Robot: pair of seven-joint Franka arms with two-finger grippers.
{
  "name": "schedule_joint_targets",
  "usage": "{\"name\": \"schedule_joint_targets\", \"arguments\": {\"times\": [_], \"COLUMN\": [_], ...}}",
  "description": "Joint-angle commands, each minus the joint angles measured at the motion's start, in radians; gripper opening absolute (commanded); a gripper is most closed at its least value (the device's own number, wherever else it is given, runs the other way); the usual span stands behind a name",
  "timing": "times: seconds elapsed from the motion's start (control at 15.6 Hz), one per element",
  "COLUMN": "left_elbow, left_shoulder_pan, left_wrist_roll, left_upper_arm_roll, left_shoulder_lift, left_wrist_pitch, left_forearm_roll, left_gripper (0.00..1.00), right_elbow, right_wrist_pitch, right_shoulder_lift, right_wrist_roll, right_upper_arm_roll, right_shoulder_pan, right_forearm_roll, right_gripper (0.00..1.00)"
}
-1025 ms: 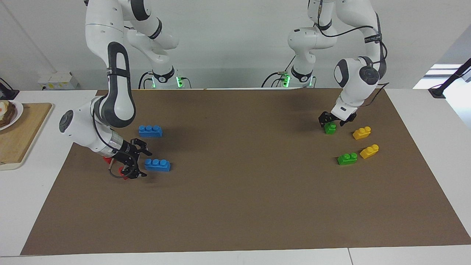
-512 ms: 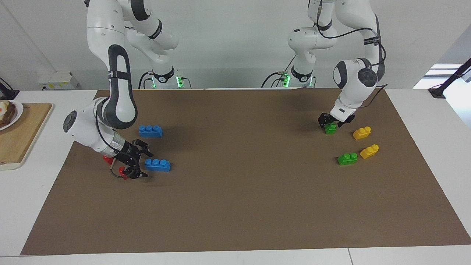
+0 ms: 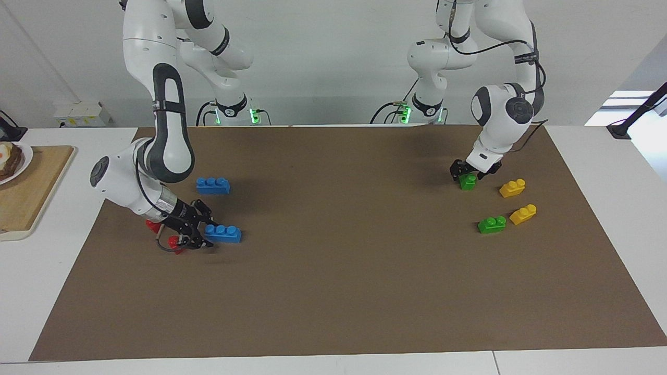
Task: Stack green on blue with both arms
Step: 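Close the left gripper on the green brick while the right gripper grasps the blue brick, then lift the green brick with the left gripper while the right gripper carries the blue brick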
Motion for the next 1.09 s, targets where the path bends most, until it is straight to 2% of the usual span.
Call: {"name": "schedule_joint_targets", "arguments": {"times": [0.0,0.06,0.19,0.32,0.38,0.51,0.77,1.02], "left_elbow": [-0.036,-0.036,-0.025,0.013,0.019,0.068,0.249,0.349], "left_shoulder_pan": [-0.005,-0.005,-0.003,-0.005,-0.003,-0.003,0.010,-0.010], "left_wrist_roll": [0.006,0.006,0.003,0.003,0.006,0.005,-0.001,-0.187], "left_upper_arm_roll": [0.002,0.002,0.002,0.002,0.002,0.003,0.003,-0.001], "left_shoulder_lift": [-0.025,-0.025,-0.020,-0.008,-0.008,0.009,0.027,0.058], "left_wrist_pitch": [0.025,0.025,0.025,0.002,-0.009,-0.032,-0.211,-0.253], "left_forearm_roll": [0.000,0.000,0.000,0.000,0.000,0.000,-0.001,-0.009], "left_gripper": [0.82,0.75,0.46,0.12,0.00,0.00,0.00,0.00], "right_elbow": [-0.026,-0.026,-0.011,0.033,0.065,0.125,0.205,0.219], "right_wrist_pitch": [0.021,0.021,0.015,-0.022,-0.051,-0.060,-0.042,0.021], "right_shoulder_lift": [-0.021,-0.021,-0.019,-0.018,-0.018,-0.018,-0.016,-0.004], "right_wrist_roll": [-0.034,-0.043,-0.044,-0.034,-0.025,0.036,0.162,0.269], "right_upper_arm_roll": [0.005,0.005,0.005,0.007,0.013,0.036,0.036,0.044], "right_shoulder_pan": [-0.002,-0.002,-0.002,-0.002,-0.001,0.036,0.187,0.321], "right_forearm_roll": [0.026,0.026,0.026,0.027,0.027,0.029,0.029,0.070], "right_gripper": [0.00,0.00,0.00,0.00,0.00,0.00,0.00,0.00]}}
